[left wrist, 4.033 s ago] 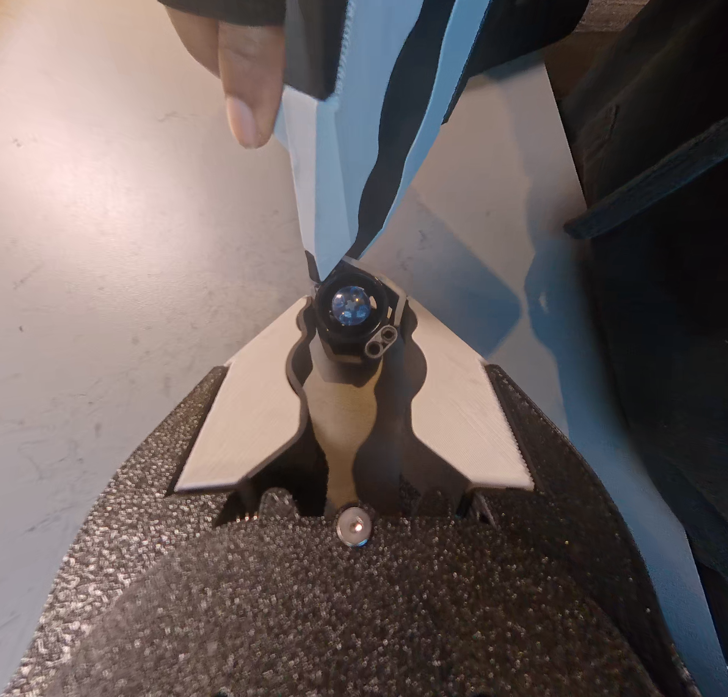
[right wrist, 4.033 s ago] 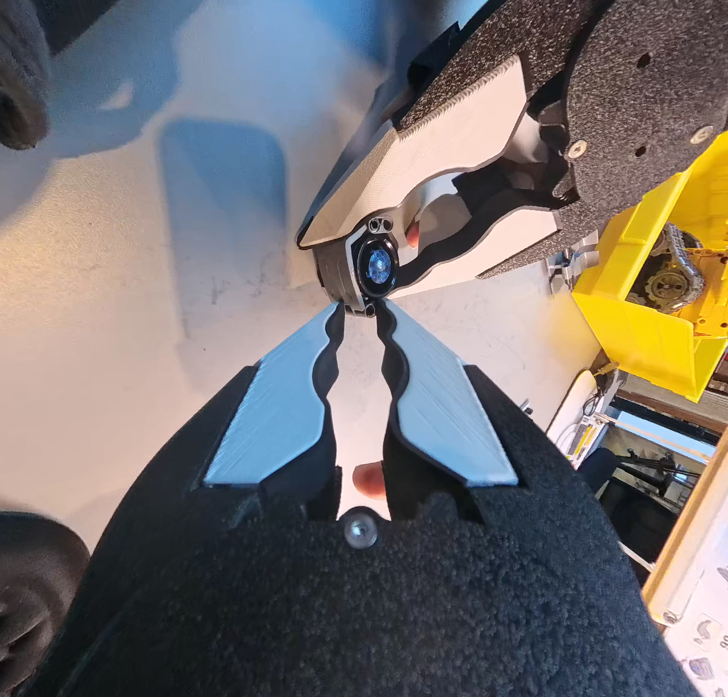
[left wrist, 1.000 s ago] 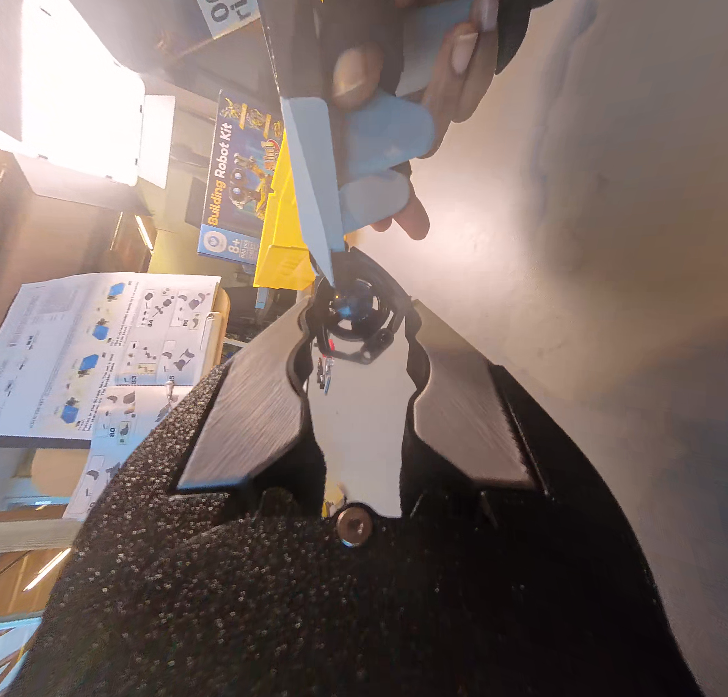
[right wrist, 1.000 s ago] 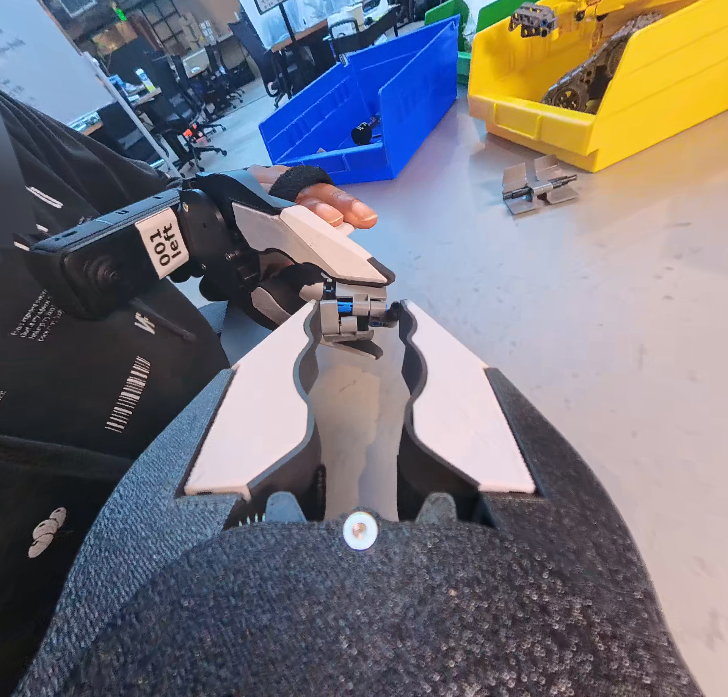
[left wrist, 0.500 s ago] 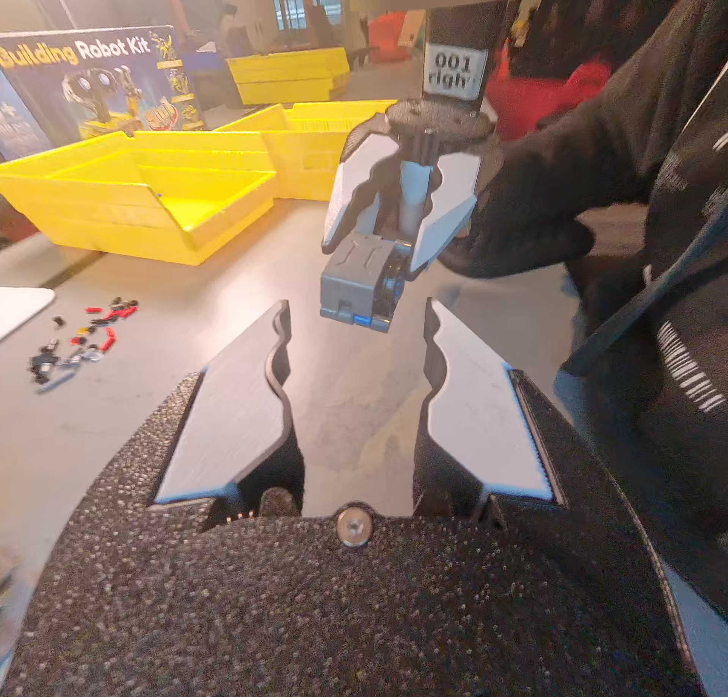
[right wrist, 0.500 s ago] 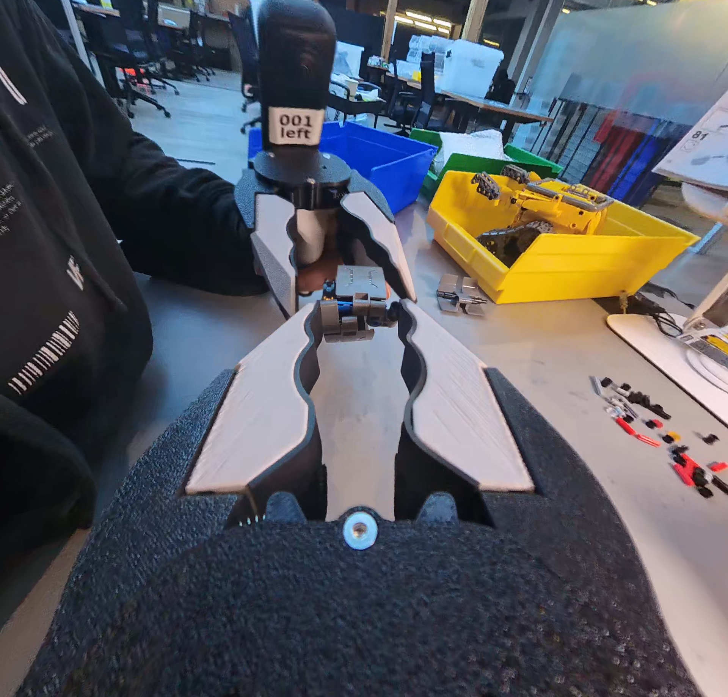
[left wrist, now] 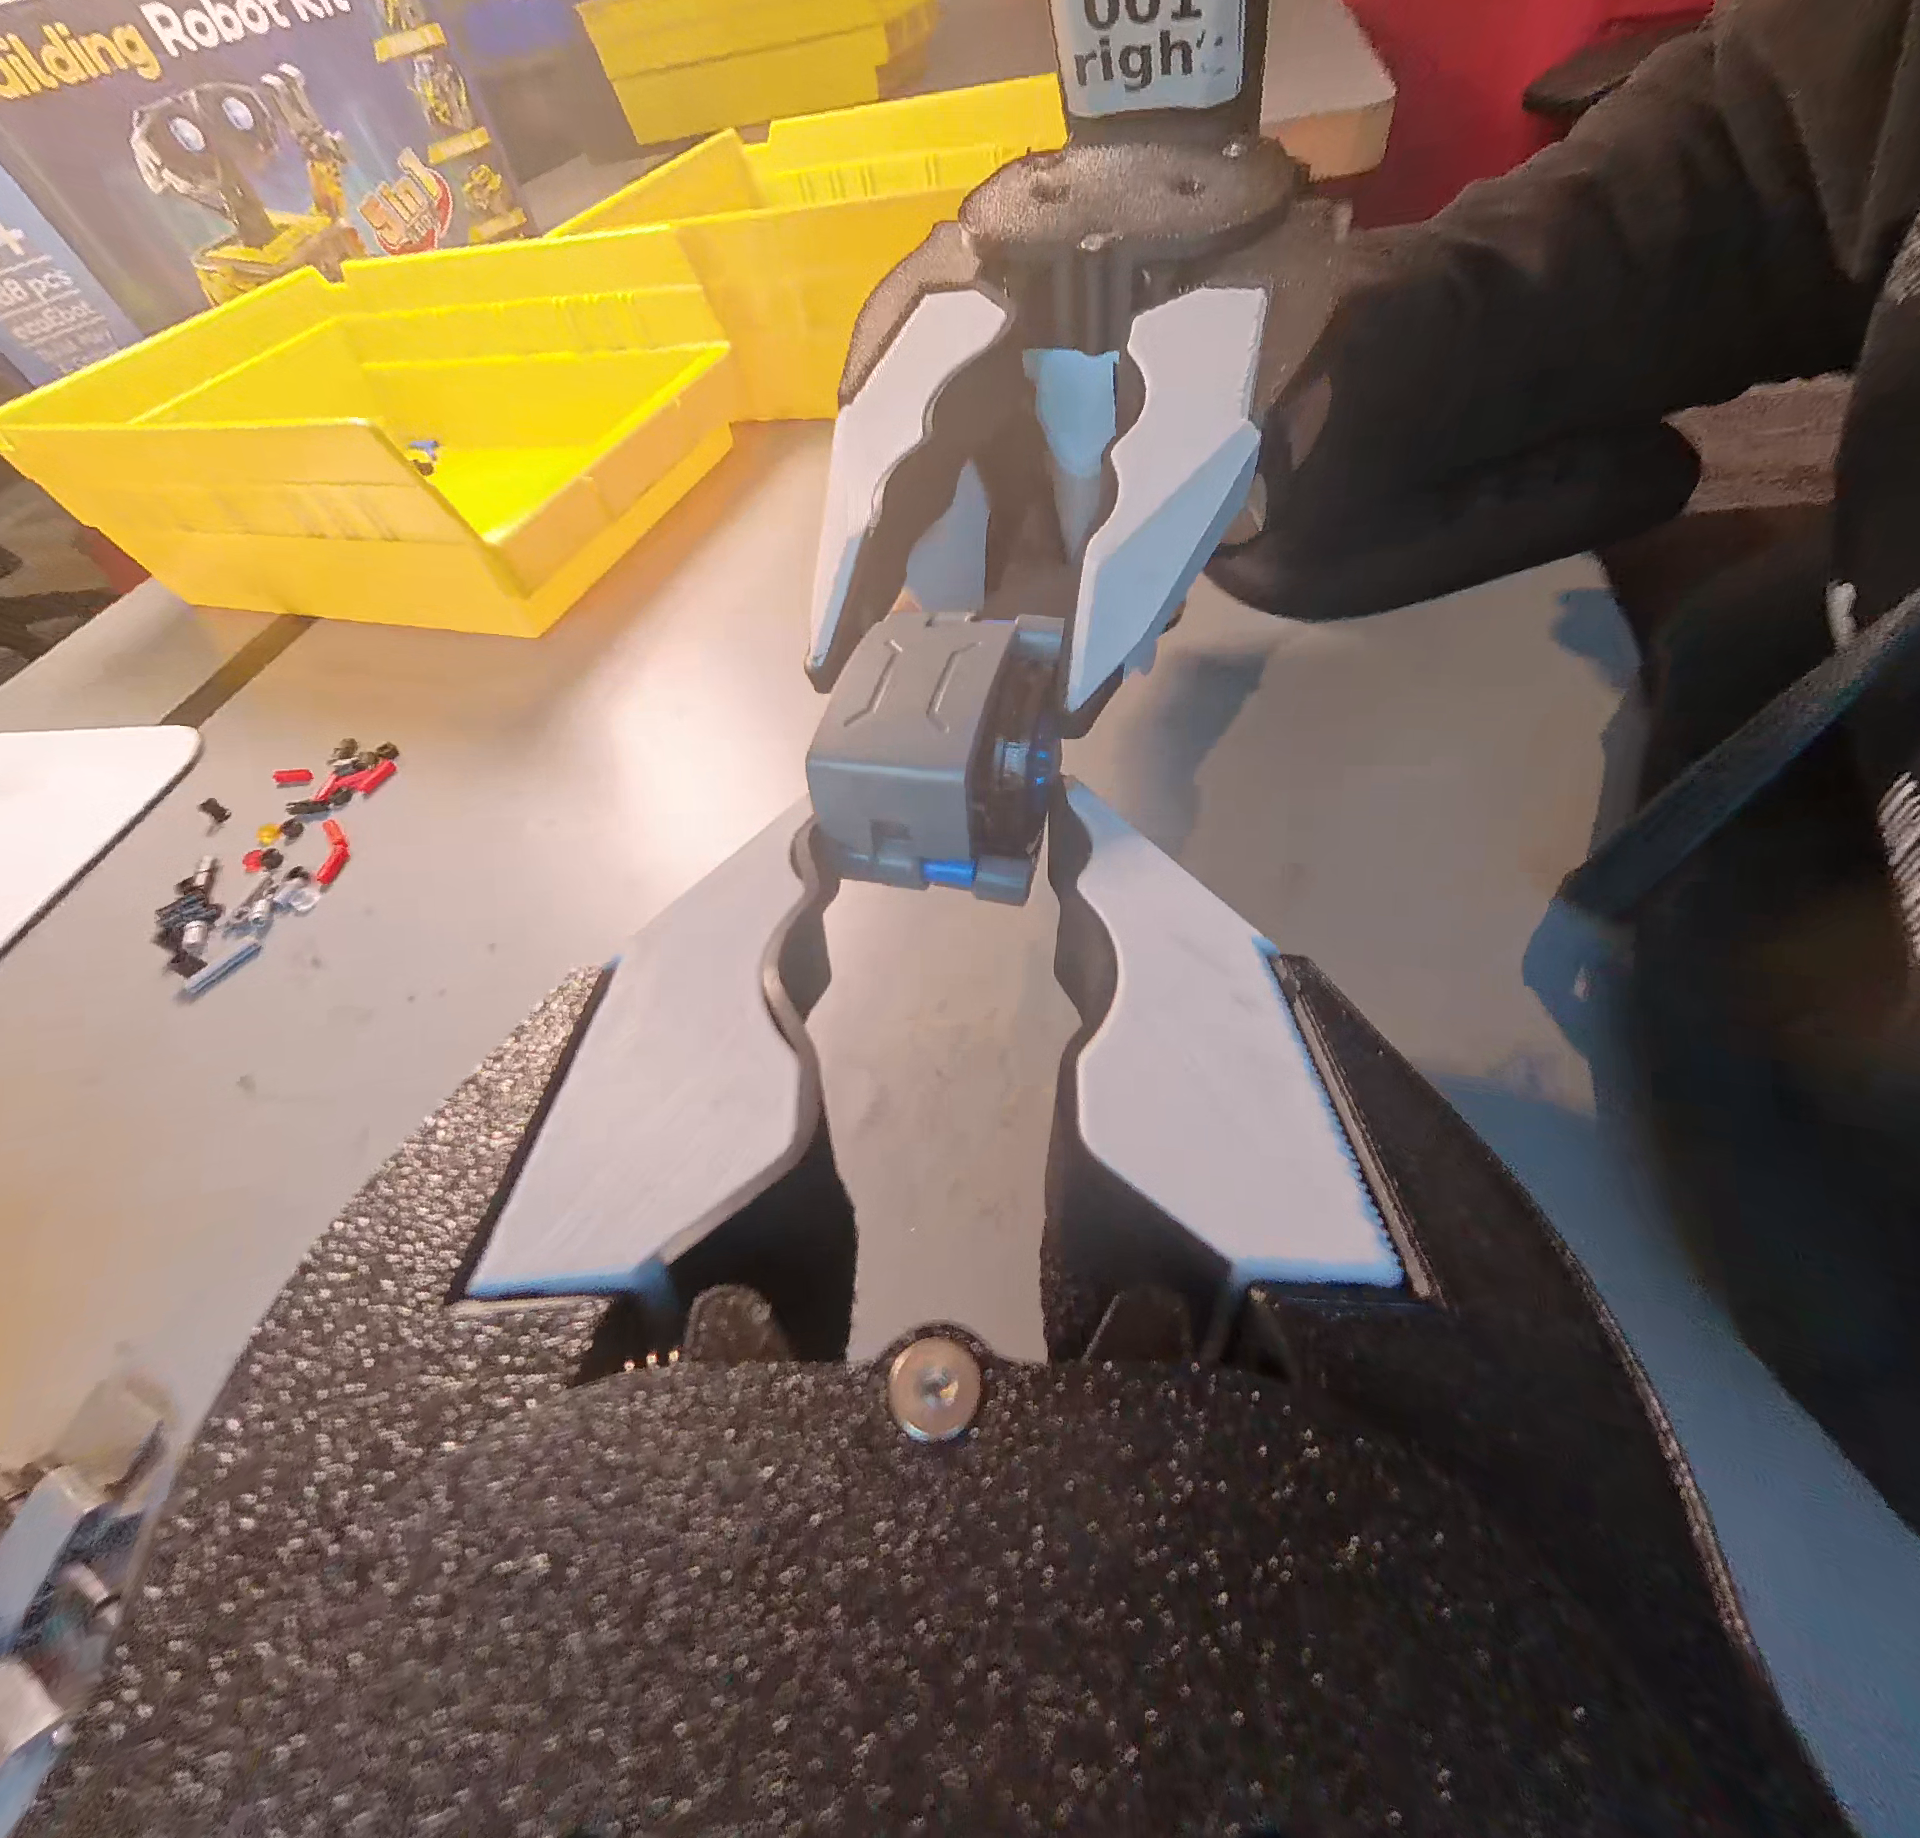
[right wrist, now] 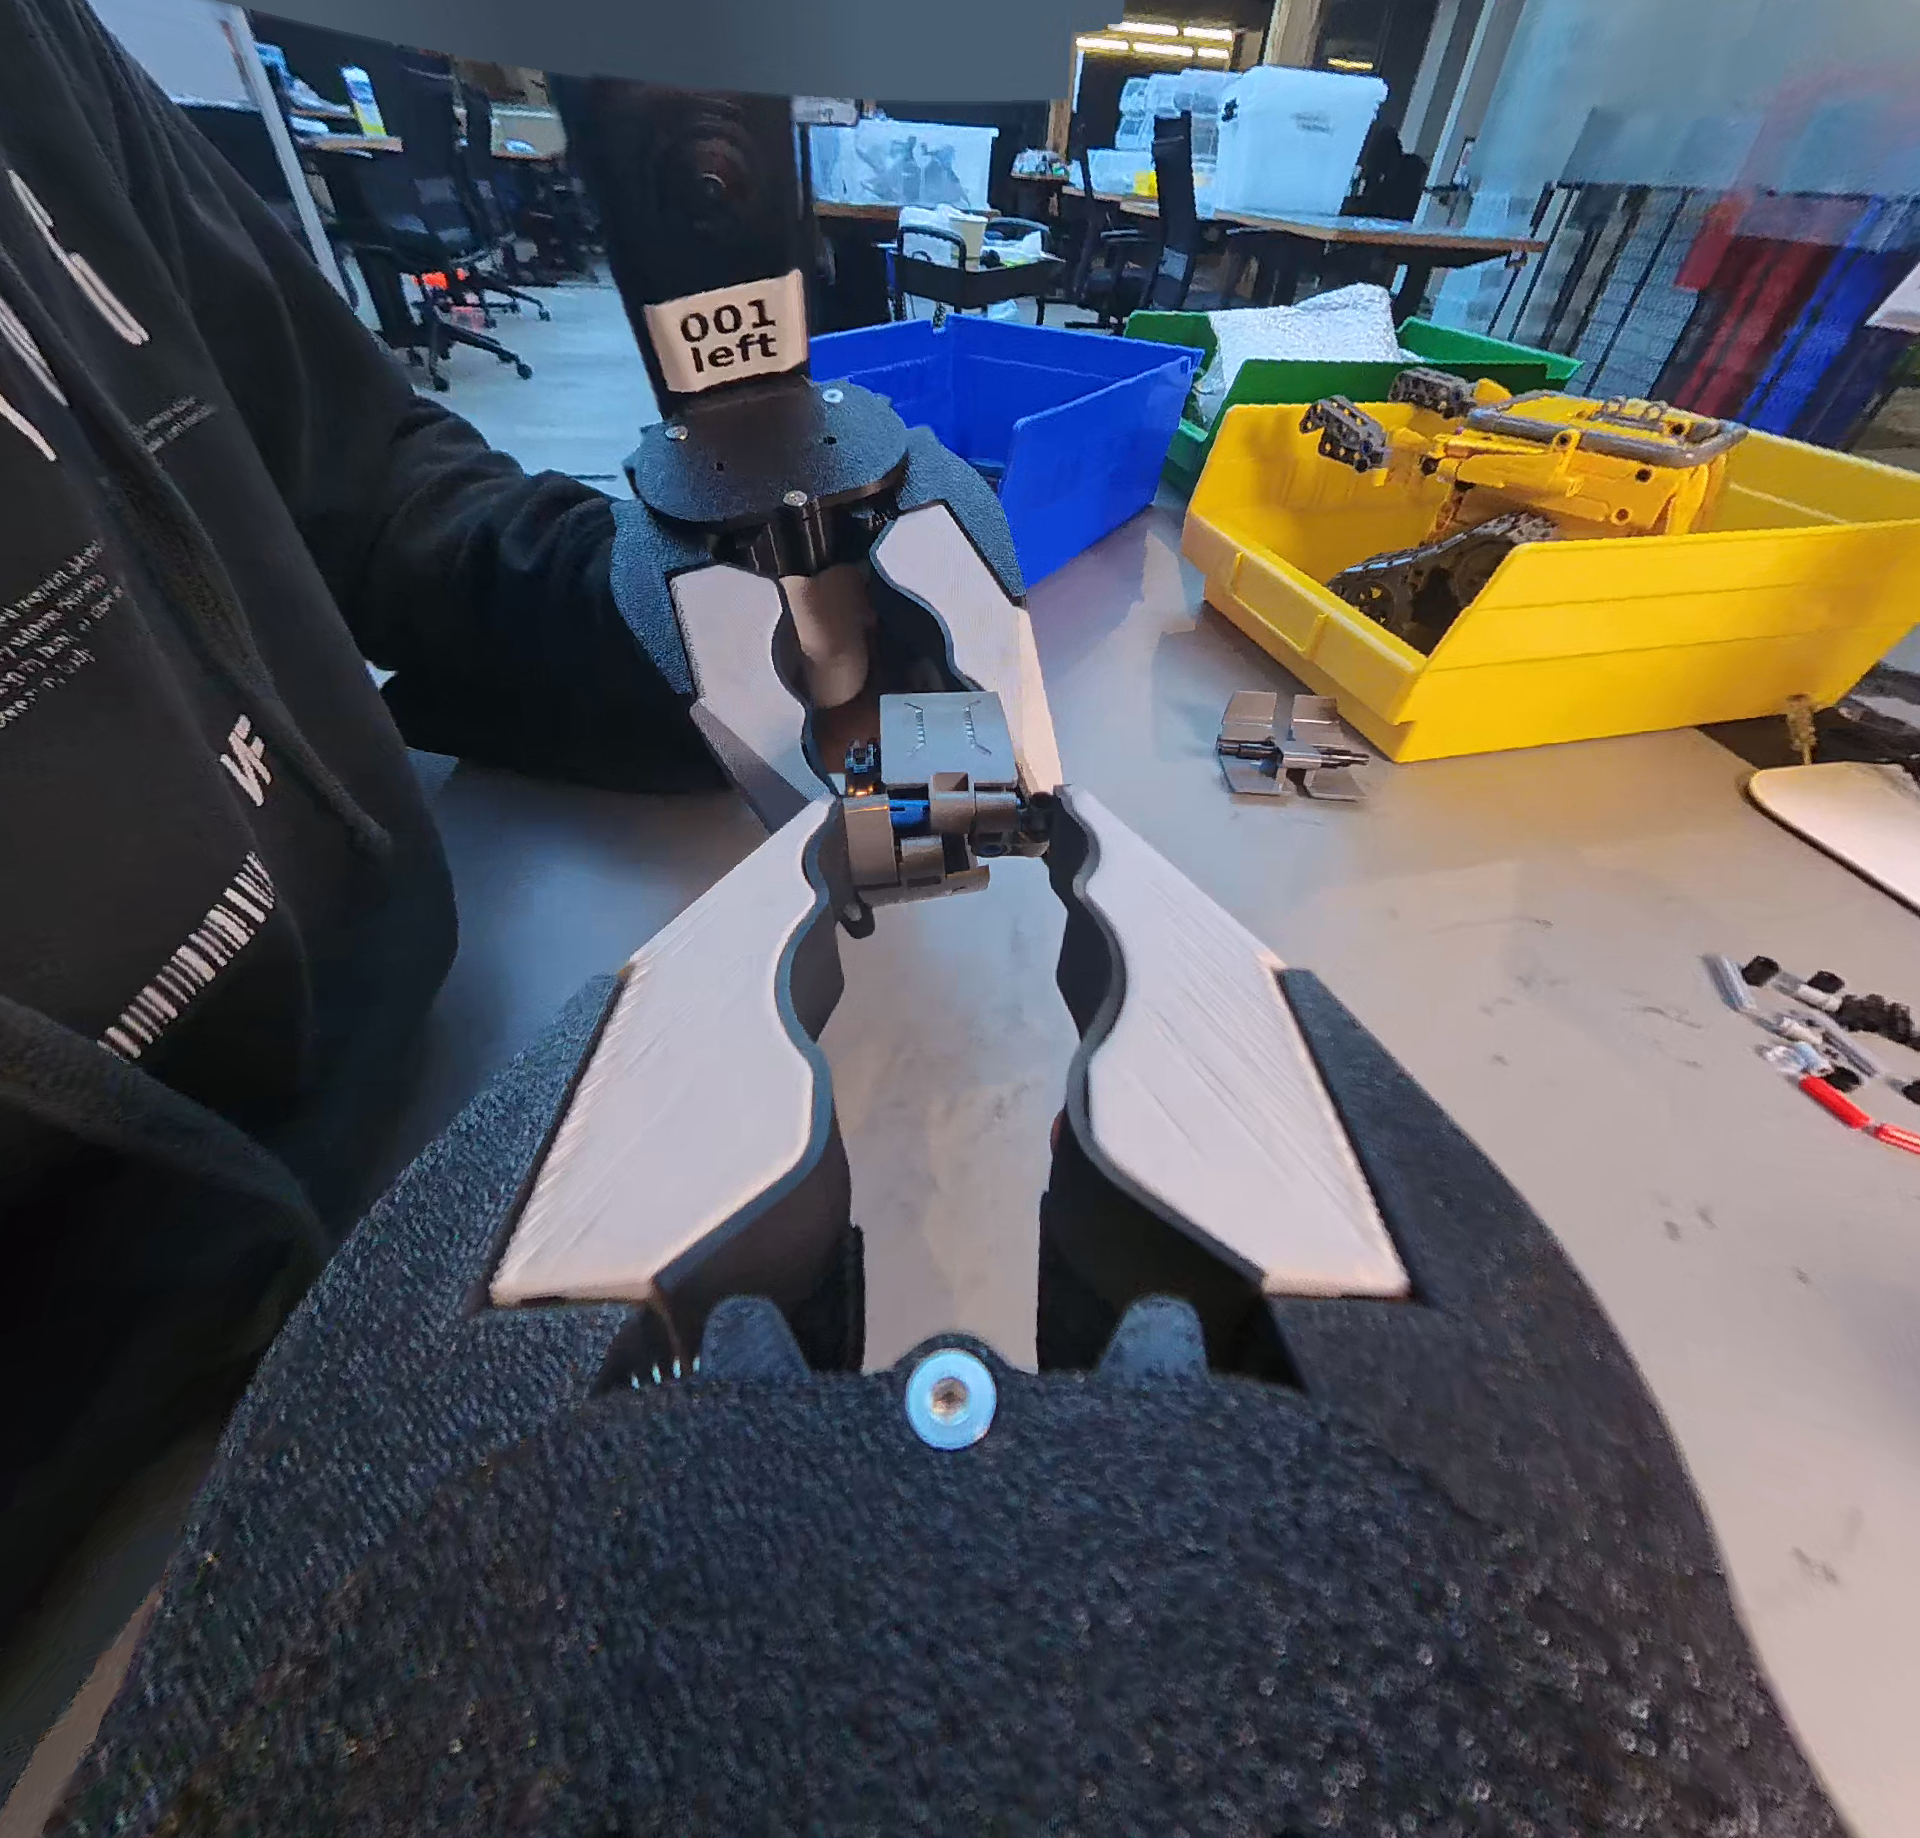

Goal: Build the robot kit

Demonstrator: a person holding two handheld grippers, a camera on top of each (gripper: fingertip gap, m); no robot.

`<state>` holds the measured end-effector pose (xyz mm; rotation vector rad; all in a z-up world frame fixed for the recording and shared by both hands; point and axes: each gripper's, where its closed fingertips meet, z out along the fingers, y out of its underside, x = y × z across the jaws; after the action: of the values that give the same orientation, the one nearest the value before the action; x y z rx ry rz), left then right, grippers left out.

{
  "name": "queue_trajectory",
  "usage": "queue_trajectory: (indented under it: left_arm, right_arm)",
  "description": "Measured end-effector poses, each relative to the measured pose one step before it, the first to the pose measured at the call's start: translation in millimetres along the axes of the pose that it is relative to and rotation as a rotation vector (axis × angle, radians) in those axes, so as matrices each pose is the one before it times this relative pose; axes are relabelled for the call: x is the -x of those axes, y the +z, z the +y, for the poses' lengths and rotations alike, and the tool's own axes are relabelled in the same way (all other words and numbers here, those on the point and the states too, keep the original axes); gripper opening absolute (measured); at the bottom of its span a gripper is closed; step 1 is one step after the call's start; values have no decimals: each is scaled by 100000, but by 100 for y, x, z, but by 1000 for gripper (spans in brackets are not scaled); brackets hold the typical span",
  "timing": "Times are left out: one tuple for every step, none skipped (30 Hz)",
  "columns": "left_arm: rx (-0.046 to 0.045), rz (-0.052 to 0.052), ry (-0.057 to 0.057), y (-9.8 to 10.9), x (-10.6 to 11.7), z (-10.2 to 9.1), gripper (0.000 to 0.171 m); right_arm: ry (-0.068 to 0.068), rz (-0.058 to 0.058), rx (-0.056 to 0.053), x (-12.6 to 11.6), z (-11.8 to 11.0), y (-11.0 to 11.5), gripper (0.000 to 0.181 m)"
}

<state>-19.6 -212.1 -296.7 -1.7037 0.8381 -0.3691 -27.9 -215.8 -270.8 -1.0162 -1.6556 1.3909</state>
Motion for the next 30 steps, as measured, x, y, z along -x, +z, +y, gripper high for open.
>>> queue_trajectory:
  left_arm:
    - [1927,-1948,2540,62,110,227,39]
    - [1664,-1212,1971,99,39,265,40]
    - [892,-326,942,103,-57,196,40]
    - [-154,-169,1034,20,-70,30,39]
    - [119,-225,1899,-6,-90,11,39]
    - [1049,-665,2104,31,12,169,40]
    - [764,149,-335,76,2,205,40]
    - [-710,1619,-3393,47,-14,58,40]
    - [-1560,2991,-5549,-3,-27,-56,40]
    - [-1387,3728,-5751,-10,-47,-86,40]
    - [-976,3244,-4341,36,-42,-43,39]
    - [-777,2837,-3615,46,-90,-16,39]
    - [-1032,2860,-3300,34,-175,-59,41]
    - [-1755,2355,-2255,-30,-227,-186,46]
    - [-1819,1041,-675,-119,-101,-247,46]
    - [-1062,209,493,-171,29,-193,45]
    - [-117,459,133,-152,20,-59,46]
    - [284,1589,-867,-103,-121,22,43]
    - [468,2045,-1274,-72,-180,71,42]
    - [845,1886,-1039,-102,-134,152,41]
    - [91,1627,-1446,-159,-57,69,40]
    - [-878,2106,-2723,-217,-54,-59,36]
    - [-727,3237,-3841,-164,-169,-48,32]
    - [331,3506,-3532,-13,-283,105,31]
    - [1457,2128,-1618,73,-192,278,30]
    - [2306,1128,177,117,-139,412,30]
    - [2673,592,775,134,-139,423,30]
    - [2459,-153,1115,170,-91,355,30]
    - [1849,-638,2308,156,-117,248,29]
    - [1331,-1028,2534,129,-91,161,29]
  right_arm:
    - [971,117,843,-64,214,76,38]
    - [1464,-299,1271,-45,300,71,38]
    - [2348,-901,601,-16,222,59,38]
    - [3457,-1613,-625,49,26,33,38]
    - [3492,-1913,143,90,72,63,38]
    - [608,-530,764,-25,186,73,38]
    - [-1141,137,923,-65,231,66,38]
    - [918,-197,177,-78,74,38,38]
    - [2719,-628,-427,-106,-32,13,38]
    - [1853,-821,-506,-117,-55,-8,37]
    - [53,-454,-24,-96,12,-33,37]
    - [-1422,136,1310,-83,225,-17,38]
    - [-1297,729,1200,-73,221,26,38]
    - [-582,25,896,30,243,52,38]
    - [-177,-862,729,144,253,76,38]
    - [423,-72,395,5,160,40,38]
    - [745,-446,-237,20,-15,-18,38]
    - [-78,-813,-41,72,-32,-36,38]
    - [-1178,-681,491,144,73,16,38]
    - [-1701,-67,1240,109,170,71,38]
    - [-1446,205,1408,29,166,42,38]
    - [-1119,-589,1173,124,165,-13,38]
    - [-759,-1149,509,192,89,-42,38]
    - [-695,-1317,605,259,75,-20,38]
    - [-1919,-399,1727,166,233,30,38]
    - [-2911,-134,2210,202,296,66,38]
    - [-2327,-151,2398,202,335,95,38]
    - [-1644,-371,2029,184,317,84,38]
    - [-965,-656,1306,179,225,42,38]
    - [-751,-480,885,134,119,-5,38]
